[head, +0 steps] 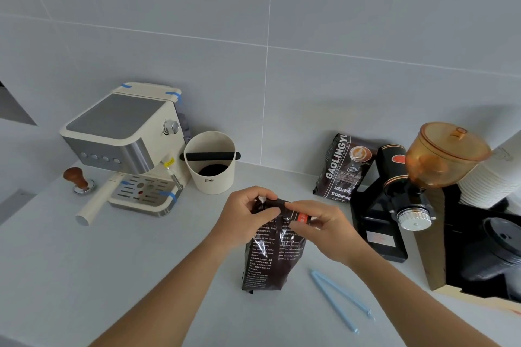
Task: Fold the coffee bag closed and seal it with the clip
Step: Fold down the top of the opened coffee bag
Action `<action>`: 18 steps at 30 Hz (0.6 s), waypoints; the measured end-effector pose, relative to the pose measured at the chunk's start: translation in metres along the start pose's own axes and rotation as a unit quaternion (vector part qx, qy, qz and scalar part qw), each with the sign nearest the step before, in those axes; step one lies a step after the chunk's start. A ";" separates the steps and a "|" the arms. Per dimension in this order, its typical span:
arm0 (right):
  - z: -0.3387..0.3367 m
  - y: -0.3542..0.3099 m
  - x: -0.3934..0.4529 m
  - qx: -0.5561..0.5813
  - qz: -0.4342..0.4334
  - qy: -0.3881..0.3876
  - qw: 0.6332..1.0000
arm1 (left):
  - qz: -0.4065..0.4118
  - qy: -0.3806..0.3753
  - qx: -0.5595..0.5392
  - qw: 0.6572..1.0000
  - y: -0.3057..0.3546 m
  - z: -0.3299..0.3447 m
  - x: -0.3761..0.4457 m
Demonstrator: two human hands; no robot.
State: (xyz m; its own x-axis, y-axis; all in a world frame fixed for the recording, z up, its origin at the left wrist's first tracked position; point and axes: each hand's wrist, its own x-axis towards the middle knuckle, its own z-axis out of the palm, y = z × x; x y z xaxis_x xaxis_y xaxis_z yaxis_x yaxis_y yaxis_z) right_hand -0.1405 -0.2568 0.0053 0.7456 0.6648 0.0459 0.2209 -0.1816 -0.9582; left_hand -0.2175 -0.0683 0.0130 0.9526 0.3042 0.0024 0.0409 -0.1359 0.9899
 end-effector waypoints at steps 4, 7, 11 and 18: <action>-0.004 -0.009 0.002 -0.068 0.007 0.006 0.998 | 0.010 0.010 0.018 1.000 0.000 -0.001 0.001; -0.007 -0.011 0.007 -0.147 0.003 0.003 0.989 | 0.016 0.008 0.025 1.000 0.001 -0.001 0.003; -0.014 -0.014 0.015 -0.152 0.017 -0.011 0.988 | 0.005 -0.017 0.044 0.999 0.001 -0.001 0.004; -0.012 -0.016 0.021 -0.160 -0.016 -0.024 0.987 | 0.002 -0.013 0.083 0.996 0.001 -0.008 0.009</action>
State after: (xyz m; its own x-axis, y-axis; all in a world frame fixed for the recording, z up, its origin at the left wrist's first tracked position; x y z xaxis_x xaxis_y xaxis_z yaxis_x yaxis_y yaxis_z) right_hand -0.1208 -0.2483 0.0254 0.7058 0.7064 0.0537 0.4368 -0.3743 -0.8180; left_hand -0.2111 -0.0580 0.0149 0.9601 0.2797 0.0000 0.0851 -0.2923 0.9525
